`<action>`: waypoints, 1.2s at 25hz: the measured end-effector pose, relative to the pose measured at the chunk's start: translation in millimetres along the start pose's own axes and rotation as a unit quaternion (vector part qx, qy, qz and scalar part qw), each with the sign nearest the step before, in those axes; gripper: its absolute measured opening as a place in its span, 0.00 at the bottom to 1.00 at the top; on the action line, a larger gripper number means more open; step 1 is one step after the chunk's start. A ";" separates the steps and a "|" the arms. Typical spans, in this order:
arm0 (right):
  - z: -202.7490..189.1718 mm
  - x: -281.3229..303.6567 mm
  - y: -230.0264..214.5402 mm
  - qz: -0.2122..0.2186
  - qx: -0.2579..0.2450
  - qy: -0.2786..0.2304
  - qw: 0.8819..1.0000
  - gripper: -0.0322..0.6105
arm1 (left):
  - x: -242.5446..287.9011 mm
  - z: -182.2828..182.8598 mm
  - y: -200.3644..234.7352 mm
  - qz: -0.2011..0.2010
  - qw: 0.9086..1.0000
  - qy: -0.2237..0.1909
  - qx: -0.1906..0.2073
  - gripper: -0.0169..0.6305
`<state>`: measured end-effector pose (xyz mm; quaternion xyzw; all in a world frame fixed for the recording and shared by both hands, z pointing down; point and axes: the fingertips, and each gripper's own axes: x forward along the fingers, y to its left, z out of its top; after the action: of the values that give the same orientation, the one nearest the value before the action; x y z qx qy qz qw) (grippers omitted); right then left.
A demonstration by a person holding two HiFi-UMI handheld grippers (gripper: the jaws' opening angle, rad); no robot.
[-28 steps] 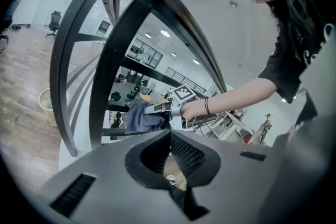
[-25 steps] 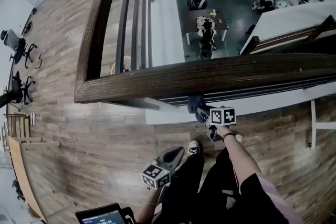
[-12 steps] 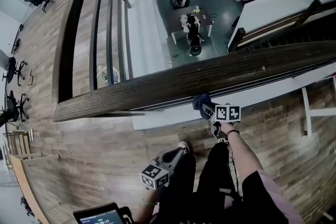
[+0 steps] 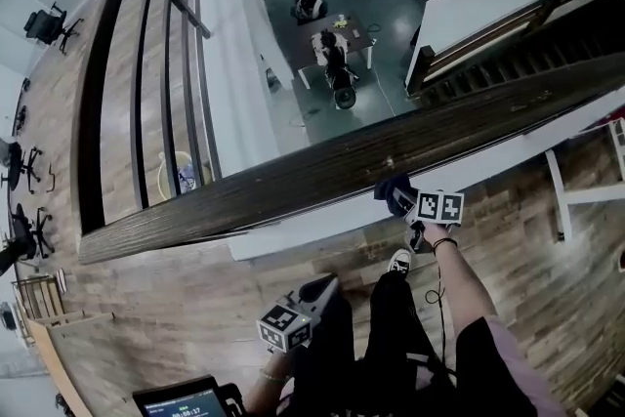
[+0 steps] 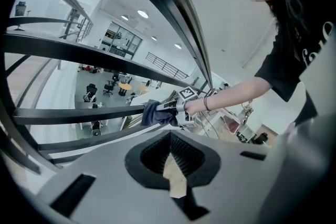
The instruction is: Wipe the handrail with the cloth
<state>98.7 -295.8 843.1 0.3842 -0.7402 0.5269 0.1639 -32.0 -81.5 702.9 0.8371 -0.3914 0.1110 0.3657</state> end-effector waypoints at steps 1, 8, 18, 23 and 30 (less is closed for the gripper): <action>11.1 -10.5 -17.5 -0.004 0.008 -0.007 1.000 0.19 | 13.7 2.8 -7.3 -0.001 1.000 0.005 0.002 0.03; 63.2 -66.1 -109.4 -0.028 0.045 -0.047 0.997 0.19 | 79.8 6.6 -39.4 -0.010 0.999 0.030 0.007 0.03; 130.5 -141.5 -217.1 -0.077 0.060 -0.079 0.992 0.19 | 149.8 38.8 -90.3 -0.034 0.999 0.033 0.012 0.03; 161.9 -173.3 -260.7 -0.118 0.073 -0.106 0.985 0.19 | 145.1 32.7 -94.4 -0.031 0.998 0.055 0.011 0.03; 177.4 -214.8 -306.1 -0.146 0.115 -0.153 0.971 0.19 | 124.7 25.4 -69.8 0.011 0.997 0.067 0.019 0.03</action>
<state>494.3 -417.2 834.9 0.5806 -0.6266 0.5140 0.0785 100.3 -141.1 707.1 0.8302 -0.3733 0.1788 0.3735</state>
